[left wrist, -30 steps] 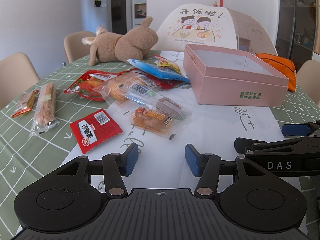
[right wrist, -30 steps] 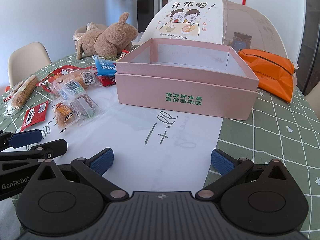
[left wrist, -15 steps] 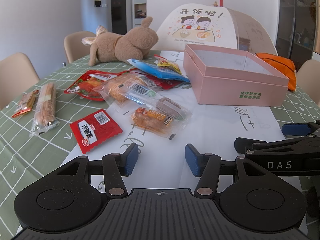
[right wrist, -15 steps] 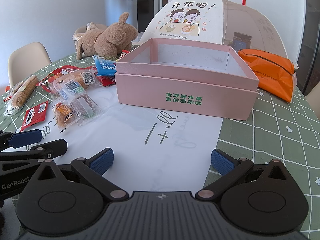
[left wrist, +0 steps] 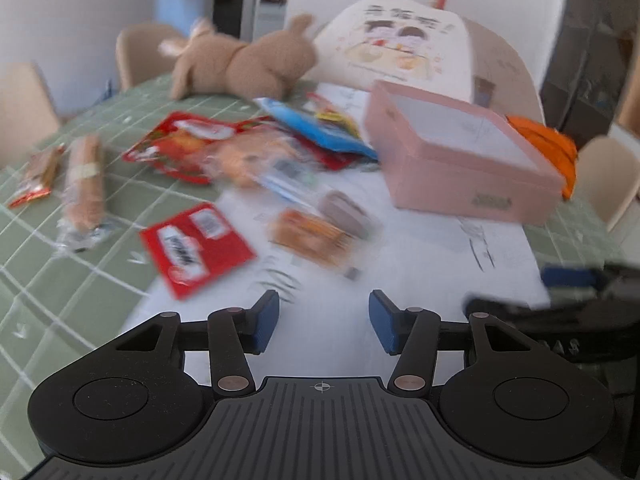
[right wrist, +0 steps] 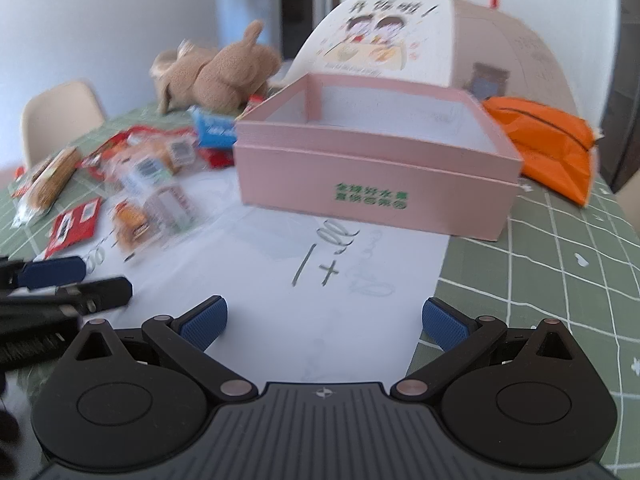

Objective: Organize snacks
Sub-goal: 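Reach the left tool to the red sachet and grasp it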

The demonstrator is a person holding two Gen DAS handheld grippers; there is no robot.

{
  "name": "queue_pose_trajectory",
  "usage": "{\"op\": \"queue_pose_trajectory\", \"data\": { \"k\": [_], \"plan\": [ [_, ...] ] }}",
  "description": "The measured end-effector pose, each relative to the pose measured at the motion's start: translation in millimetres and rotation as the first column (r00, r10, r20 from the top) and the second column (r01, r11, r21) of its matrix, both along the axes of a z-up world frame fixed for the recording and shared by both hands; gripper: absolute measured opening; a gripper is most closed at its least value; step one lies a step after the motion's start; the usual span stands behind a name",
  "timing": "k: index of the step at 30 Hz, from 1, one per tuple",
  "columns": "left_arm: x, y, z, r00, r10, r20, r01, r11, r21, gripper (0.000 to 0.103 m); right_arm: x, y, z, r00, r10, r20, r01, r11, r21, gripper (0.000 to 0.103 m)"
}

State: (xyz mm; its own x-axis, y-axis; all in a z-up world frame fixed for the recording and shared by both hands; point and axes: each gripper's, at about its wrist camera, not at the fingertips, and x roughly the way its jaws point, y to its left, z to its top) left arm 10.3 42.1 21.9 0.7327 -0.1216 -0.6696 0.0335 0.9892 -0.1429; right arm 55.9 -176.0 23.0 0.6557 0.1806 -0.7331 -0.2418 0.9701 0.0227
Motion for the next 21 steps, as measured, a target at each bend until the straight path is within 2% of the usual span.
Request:
{"op": "queue_pose_trajectory", "data": {
  "k": [3, 5, 7, 9, 11, 13, 18, 21],
  "plan": [
    [8.3, 43.0, 32.1, 0.994, 0.093, 0.057, -0.097, 0.993, 0.065, 0.057, 4.3, 6.5, 2.5, 0.997, -0.001, -0.077, -0.001, 1.000, -0.021, 0.103],
    [20.2, 80.1, 46.7, 0.979, 0.190, 0.069, -0.196, 0.976, 0.099, 0.053, 6.2, 5.5, 3.8, 0.996, -0.019, -0.093, 0.016, 0.999, -0.027, 0.103],
    [39.3, 119.8, 51.9, 0.962, 0.273, 0.007, -0.273, 0.959, 0.071, 0.053, 9.6, 7.2, 4.7, 0.994, -0.047, -0.099, 0.044, 0.999, -0.032, 0.103],
    [56.5, 145.5, 48.7, 0.953, 0.297, -0.058, -0.296, 0.955, 0.027, 0.053, 11.5, 12.0, 3.8, 0.995, -0.047, -0.090, 0.044, 0.998, -0.033, 0.103],
    [67.2, 155.3, 45.0, 0.948, 0.302, -0.095, -0.304, 0.953, -0.003, 0.053, 18.2, 20.2, 5.6, 0.995, -0.009, -0.104, 0.005, 0.999, -0.034, 0.103],
    [72.1, 153.7, 43.4, 0.951, 0.289, -0.111, -0.294, 0.955, -0.032, 0.053, 28.1, 35.6, 12.3, 0.989, 0.085, -0.119, -0.089, 0.996, -0.029, 0.095],
    [63.9, 123.0, 34.7, 0.981, 0.152, -0.118, -0.161, 0.984, -0.071, 0.053, 56.8, 71.3, 36.0, 0.987, 0.160, 0.004, -0.160, 0.987, -0.031, 0.093],
    [61.6, 111.2, 30.1, 0.985, 0.106, -0.134, -0.117, 0.990, -0.077, 0.053, 86.1, 90.3, 37.1, 0.980, 0.198, -0.001, -0.198, 0.980, 0.008, 0.094]
  ]
}}
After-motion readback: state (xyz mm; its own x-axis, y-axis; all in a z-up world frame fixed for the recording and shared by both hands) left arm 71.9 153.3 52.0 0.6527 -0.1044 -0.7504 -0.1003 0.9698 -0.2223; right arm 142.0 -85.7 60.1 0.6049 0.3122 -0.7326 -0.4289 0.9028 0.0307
